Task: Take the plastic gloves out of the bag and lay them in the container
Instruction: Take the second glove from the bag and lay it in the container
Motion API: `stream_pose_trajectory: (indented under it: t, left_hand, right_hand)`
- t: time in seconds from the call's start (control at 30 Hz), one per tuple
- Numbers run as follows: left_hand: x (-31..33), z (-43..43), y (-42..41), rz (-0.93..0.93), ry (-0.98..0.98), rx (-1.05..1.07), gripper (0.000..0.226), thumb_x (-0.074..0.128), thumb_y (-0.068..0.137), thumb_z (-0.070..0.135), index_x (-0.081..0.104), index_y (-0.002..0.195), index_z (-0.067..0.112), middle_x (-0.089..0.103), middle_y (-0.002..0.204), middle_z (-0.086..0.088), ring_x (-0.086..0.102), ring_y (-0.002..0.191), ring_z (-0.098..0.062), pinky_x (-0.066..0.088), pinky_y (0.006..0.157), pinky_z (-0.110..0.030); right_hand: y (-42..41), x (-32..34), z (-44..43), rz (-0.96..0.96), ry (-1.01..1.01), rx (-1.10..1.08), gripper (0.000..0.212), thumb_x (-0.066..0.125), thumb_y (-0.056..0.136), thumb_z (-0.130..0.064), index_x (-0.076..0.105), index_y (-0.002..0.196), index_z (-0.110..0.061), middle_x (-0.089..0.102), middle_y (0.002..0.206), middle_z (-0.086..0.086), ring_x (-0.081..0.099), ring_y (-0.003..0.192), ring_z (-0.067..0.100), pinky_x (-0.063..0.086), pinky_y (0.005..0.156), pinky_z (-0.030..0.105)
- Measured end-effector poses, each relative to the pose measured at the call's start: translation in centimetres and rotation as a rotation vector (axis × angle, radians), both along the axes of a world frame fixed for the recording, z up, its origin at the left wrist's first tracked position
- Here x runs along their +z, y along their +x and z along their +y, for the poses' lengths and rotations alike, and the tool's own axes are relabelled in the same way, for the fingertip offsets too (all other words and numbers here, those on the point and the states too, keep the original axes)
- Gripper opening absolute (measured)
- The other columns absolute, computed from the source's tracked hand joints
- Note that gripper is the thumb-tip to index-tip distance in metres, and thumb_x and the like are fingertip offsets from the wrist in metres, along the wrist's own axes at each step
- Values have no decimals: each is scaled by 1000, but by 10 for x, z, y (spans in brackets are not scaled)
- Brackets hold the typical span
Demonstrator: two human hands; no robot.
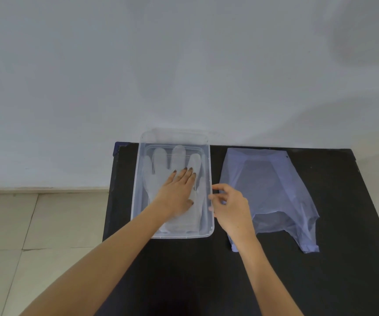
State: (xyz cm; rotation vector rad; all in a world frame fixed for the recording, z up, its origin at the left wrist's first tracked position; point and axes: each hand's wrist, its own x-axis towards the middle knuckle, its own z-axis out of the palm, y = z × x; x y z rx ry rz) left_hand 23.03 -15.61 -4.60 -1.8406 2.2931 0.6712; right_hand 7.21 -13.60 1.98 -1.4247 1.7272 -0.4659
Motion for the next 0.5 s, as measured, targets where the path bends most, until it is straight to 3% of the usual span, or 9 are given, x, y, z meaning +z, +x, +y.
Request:
stream_pose_trajectory:
  t: [0.13, 0.37, 0.5]
  left_hand:
    - [-6, -6, -2, -63, 78, -52, 93, 56, 91, 42, -8, 153, 13, -11, 163, -6, -11, 149, -20, -5, 121, -41]
    - [-11, -15, -4, -95, 49, -86, 86, 42, 97, 45, -16, 152, 15, -19, 161, -4, -17, 148, -21, -9, 120, -46]
    - [-15, -23, -2, -99, 94, -91, 95, 49, 92, 51, -17, 151, 15, -20, 161, -3, -20, 147, -21, -10, 119, -48]
  right_hand:
    - [-2, -2, 0, 5, 2, 20, 21, 61, 92, -18, 66, 110, -27, 67, 81, -19, 66, 70, -6, 48, 57, 9]
    - [-4, -7, 0, 5, -12, 30, 18, 59, 94, -20, 65, 109, -28, 60, 78, -26, 58, 69, -23, 44, 54, 1]
    - [-5, -9, -2, 14, -16, 44, 20, 59, 94, -23, 65, 113, -27, 60, 83, -27, 60, 69, -18, 44, 55, 2]
